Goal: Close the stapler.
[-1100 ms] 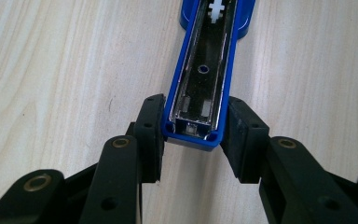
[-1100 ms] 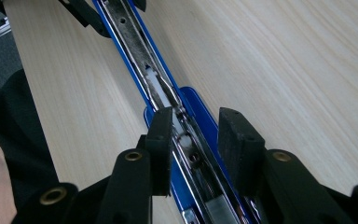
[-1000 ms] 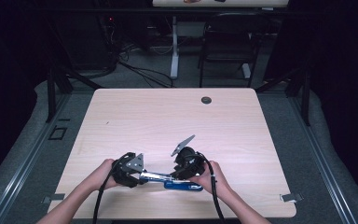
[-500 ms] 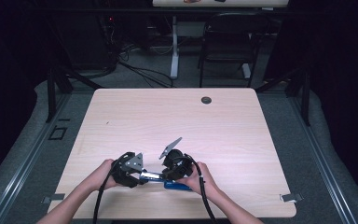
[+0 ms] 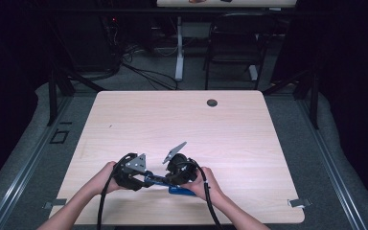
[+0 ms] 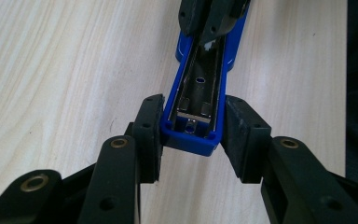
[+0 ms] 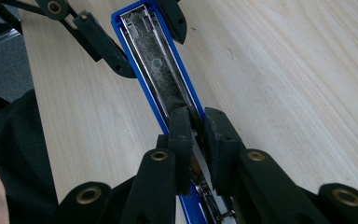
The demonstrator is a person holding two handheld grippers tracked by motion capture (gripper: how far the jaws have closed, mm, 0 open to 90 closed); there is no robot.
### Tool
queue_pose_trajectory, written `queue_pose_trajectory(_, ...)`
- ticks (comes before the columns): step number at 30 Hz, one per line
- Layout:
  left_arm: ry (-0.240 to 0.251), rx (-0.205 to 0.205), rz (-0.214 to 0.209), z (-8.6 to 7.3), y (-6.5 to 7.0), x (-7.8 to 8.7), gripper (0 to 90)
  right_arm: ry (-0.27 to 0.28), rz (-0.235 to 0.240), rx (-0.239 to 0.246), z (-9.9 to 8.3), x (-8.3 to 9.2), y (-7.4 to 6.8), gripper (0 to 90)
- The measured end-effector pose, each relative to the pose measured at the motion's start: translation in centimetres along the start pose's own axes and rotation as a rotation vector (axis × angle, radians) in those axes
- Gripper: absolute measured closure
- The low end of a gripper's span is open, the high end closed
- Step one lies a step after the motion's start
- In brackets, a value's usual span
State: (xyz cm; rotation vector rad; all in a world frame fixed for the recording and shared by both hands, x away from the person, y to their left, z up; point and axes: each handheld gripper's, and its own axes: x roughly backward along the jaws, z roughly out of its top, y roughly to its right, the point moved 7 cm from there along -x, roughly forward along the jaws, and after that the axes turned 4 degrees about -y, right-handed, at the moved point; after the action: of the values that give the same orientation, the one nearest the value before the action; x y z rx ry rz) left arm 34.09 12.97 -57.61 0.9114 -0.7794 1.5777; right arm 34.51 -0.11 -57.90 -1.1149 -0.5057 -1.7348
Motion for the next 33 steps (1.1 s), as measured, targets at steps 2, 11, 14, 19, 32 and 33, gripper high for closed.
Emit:
queue_pose_trajectory(2, -0.002, -0.004, 0.000, 0.06, 0.04, 0.08, 60.7, -0.002, 0.004, 0.003, 0.01, 0.04, -0.03, 81.8)
queue_pose_trajectory(11, 0.009, -0.014, -0.015, 0.39, 0.17, 0.44, 61.0, 0.002, 0.003, 0.007, 0.11, 0.15, -0.13, 81.7)
queue_pose_trajectory(14, 0.013, -0.012, -0.002, 0.50, 0.14, 0.45, 61.1, 0.002, 0.005, 0.006, 0.11, 0.17, -0.14, 81.6)
queue_pose_trajectory(19, 0.016, -0.002, -0.007, 0.53, 0.12, 0.54, 60.7, 0.008, 0.003, 0.012, 0.14, 0.17, -0.08, 81.6)
queue_pose_trajectory(32, 0.031, 0.022, -0.014, 0.14, 0.02, 0.94, 58.7, 0.008, 0.005, 0.009, 0.17, 0.60, -0.04, 82.1)
queue_pose_trajectory(33, 0.036, 0.020, -0.012, 0.20, 0.05, 0.92, 59.0, 0.013, 0.008, 0.006, 0.19, 0.65, -0.06, 82.1)
